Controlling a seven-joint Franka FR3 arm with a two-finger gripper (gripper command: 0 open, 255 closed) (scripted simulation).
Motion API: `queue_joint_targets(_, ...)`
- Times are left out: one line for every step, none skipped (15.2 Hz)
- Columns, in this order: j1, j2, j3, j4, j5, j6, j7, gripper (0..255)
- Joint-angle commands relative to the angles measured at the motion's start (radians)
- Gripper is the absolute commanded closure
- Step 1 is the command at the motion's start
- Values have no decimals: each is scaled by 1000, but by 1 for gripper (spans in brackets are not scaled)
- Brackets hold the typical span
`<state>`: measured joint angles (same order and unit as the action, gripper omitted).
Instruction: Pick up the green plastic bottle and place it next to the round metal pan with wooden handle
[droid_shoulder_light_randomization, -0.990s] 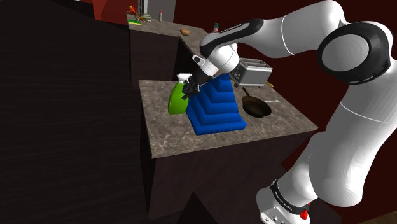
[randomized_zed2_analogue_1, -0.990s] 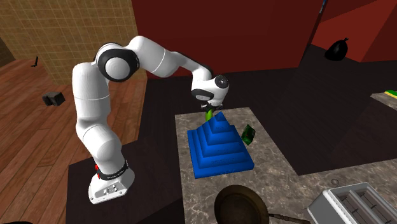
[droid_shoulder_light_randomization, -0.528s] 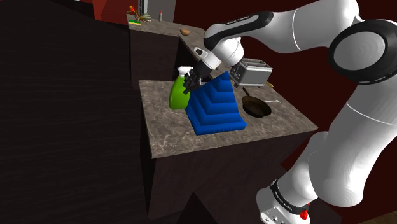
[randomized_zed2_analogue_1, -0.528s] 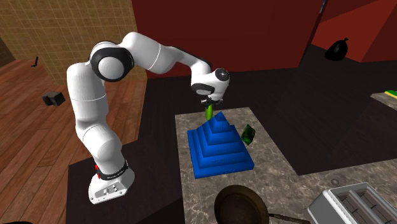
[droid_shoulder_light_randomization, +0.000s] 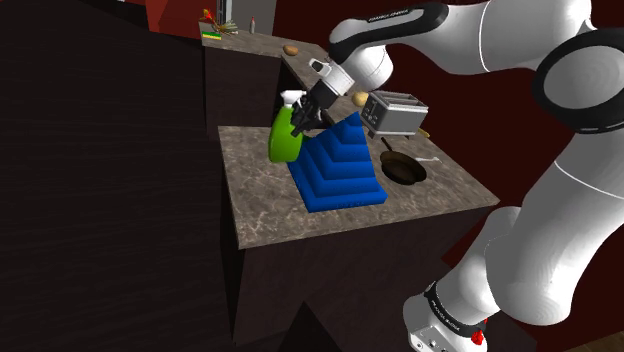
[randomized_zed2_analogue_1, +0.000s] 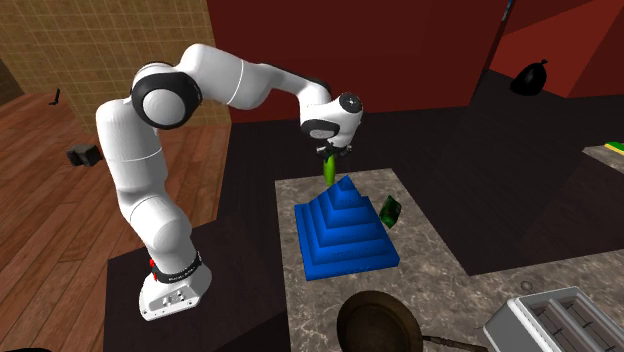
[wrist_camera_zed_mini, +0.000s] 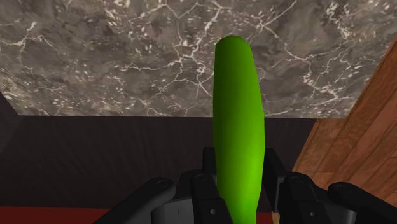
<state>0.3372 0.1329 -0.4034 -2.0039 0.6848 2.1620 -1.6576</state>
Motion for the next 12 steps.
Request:
queue_joint_targets(1,-10,-2,13,-14,-17,18,255)
queue_joint_targets(1,-16,-3,19,-21,-26,27,255)
queue_joint_targets(2,-21,-4,26,-27,-34,35,255)
queue_joint_targets(2,-27,-5,32,-34,-43,44,255)
queue_joint_targets(2,-32,-5,39,-40,-53,52,255)
queue_joint_targets(2,-37,-6,46,-47,-62,60,255)
queue_joint_targets(2,-42,-7,53,-53,-71,68,255)
queue_joint_targets(3,-46,-8,61,-59,-80,76,255)
queue_joint_targets(3,-51,-8,68,-64,-90,84,255)
queue_joint_targets(3,-55,-9,76,-70,-99,92,255)
queue_joint_targets(3,-59,-9,84,-75,-109,99,255)
queue_joint_targets(2,-62,-10,93,-80,-119,107,255)
